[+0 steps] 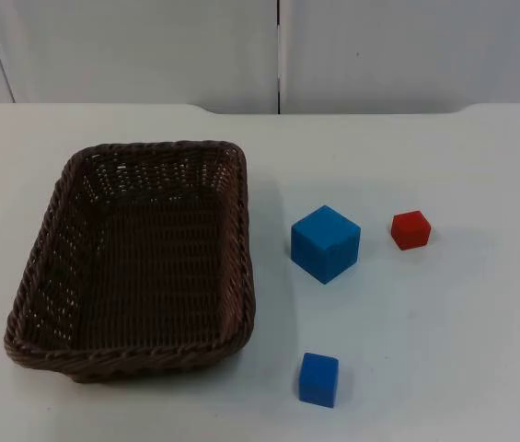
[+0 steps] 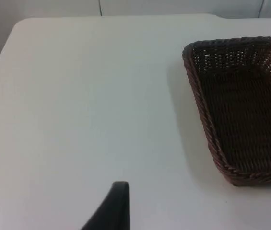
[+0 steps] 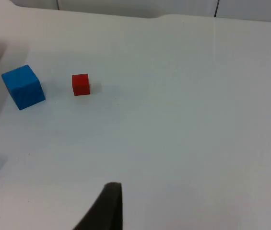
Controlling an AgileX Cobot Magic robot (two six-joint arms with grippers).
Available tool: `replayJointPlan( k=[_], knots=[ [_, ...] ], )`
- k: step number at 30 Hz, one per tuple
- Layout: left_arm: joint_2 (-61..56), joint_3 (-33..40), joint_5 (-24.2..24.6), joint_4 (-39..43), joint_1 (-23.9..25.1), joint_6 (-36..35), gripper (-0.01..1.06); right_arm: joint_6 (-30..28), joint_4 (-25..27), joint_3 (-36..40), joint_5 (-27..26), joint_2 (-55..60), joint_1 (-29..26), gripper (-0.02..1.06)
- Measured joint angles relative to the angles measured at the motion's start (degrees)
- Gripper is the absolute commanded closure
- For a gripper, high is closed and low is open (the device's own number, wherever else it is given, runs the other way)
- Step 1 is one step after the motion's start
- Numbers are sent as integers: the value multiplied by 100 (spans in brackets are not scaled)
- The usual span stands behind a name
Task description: Pick up the basket with the left hand and place the largest block into the basket with the right hand.
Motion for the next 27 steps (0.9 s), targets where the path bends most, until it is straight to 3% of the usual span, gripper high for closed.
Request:
replayJointPlan(
  k=[27],
  knots=[
    [144, -169, -34, -400, 0, 0, 0, 0, 0, 0, 0, 0, 0, -1]
  ],
)
